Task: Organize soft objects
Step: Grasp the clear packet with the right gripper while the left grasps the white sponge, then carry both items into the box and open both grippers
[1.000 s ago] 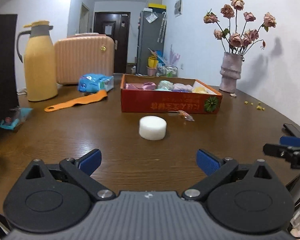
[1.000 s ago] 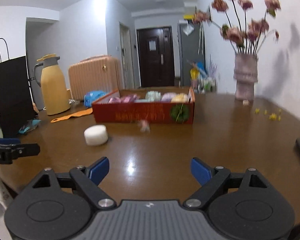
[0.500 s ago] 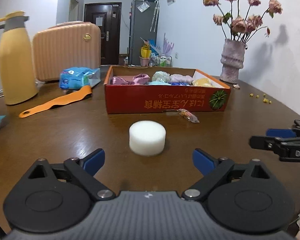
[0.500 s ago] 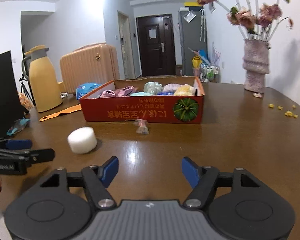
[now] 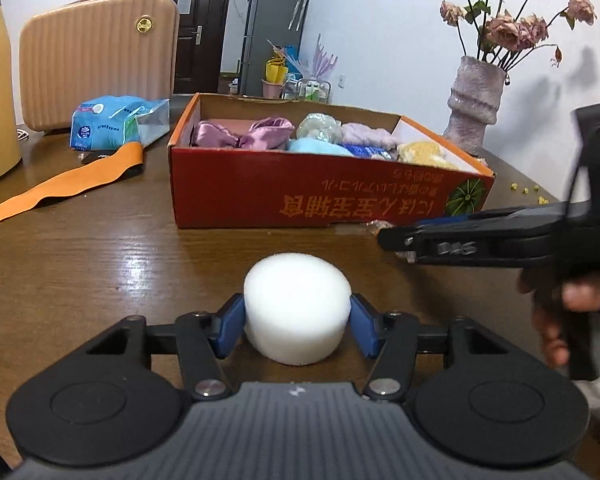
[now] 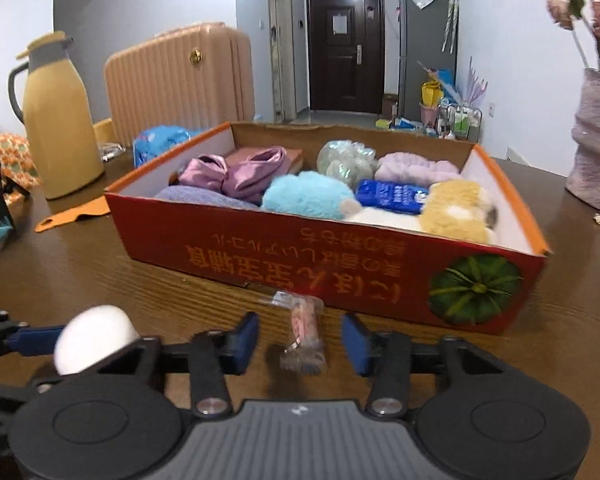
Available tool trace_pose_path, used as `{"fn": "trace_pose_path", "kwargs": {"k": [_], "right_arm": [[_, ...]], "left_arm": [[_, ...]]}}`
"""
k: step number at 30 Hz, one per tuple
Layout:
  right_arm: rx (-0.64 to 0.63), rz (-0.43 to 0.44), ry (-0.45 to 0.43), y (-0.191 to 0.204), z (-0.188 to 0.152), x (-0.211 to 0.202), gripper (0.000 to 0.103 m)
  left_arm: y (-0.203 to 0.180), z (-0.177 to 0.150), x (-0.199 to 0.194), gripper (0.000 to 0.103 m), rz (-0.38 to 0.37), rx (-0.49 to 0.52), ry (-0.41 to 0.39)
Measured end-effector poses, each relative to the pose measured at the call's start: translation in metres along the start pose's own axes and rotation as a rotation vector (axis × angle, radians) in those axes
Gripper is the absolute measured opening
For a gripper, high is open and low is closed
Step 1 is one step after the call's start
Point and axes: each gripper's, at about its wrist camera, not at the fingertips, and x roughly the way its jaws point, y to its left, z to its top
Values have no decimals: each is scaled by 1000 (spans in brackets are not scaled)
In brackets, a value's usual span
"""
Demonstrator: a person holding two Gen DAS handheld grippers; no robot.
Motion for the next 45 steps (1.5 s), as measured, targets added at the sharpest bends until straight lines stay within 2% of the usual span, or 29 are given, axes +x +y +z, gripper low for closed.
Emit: {"fn": "trace_pose_path", "kwargs": {"k": [1,3,4,7,10,20,29,36,41,45], "right_arm": [[-2,4,9,1,1,4,29],[3,16,6,2,0,9,26],[7,22,6,3,-1,10,19],[5,16,4,5,-5,7,16],[9,32,-4,7,-14,-12,16],[77,65,-63,12,-73,-121,16],[100,53,-134,7,-89,-172,16],[86,68,-169,0,-71,-172,16],[45,84,-214,-10,-29,-158,16],[37,92,-229,-22,12,-127,16]], "left_arm": [[0,1,0,57,-3,0,-5],[0,3,-1,57,-4,0,-10],[0,3,-1,57,1,2,-11],[-3,2,-7,57,14,6,-15],[-8,0,-25,57,10,9,-39],[-41,-25,-83,57,-20,31,-59],[-65,-31,-111,57,-38,60,-97],[-62,-8,-104,57,-40,80,-123],[-51,45,-75,57,-80,89,-163],[-39,87,-30,57,-127,59,-133]]}}
